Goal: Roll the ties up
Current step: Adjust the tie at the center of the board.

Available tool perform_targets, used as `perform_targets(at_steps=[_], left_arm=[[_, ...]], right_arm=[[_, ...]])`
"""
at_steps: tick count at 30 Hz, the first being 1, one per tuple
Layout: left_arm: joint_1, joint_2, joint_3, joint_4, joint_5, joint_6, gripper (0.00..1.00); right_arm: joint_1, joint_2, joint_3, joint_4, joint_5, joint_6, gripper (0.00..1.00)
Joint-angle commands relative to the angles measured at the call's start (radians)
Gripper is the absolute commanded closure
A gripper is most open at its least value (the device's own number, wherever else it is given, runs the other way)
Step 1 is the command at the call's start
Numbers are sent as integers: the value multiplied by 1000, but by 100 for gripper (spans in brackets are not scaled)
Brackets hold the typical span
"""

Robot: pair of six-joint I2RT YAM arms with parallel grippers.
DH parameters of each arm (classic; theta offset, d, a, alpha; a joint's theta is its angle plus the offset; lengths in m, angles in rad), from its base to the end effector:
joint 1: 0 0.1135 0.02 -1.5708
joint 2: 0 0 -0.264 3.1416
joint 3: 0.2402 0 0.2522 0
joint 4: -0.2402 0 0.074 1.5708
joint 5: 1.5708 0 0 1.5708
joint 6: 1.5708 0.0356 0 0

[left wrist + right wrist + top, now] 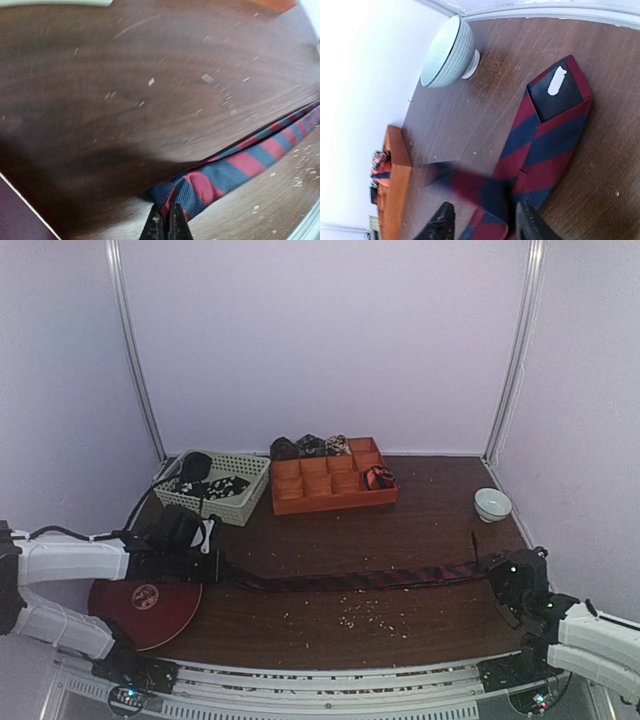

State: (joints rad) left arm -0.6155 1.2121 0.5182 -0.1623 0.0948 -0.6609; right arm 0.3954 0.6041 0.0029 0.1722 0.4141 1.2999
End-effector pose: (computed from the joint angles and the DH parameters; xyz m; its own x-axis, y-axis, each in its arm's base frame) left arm 0.1824 -0.1331 0.1675 -0.8708 -0.1326 -0.4734 0.1152 0.8811 -0.4587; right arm 0.1307 0.0390 0.1300 -0.1171 0.9070 -0.4046 0.3659 0.4182 0.8314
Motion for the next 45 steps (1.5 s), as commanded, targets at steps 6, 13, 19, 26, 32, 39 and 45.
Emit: perform_targets(at_steps=[6,13,19,26,32,39,45], left_arm=[[0,-20,-4,3,-75,-9,100],[0,-64,-22,-22,-109,-20,100],[0,-75,-35,-35,-136,-28,100],[0,-70,-33,-30,-144,-35,100],[0,-72,-21,-47,-158,-35,100],[0,-73,-7,-51,-158,-33,100],[-1,-59,-5,-46,-175,-40,100]], right_arm=[[-4,-191,119,-408,160,122,46],[-4,47,239,-276,58,-161,50],[-4,420,513,-374,-5,-419,52],[-6,789,773,-469,-87,-597,54],[-4,928,862,-554,-40,-600,55],[-3,1040,919,-614,10,-644,58],[-3,1117,968,-616,16,-689,82]])
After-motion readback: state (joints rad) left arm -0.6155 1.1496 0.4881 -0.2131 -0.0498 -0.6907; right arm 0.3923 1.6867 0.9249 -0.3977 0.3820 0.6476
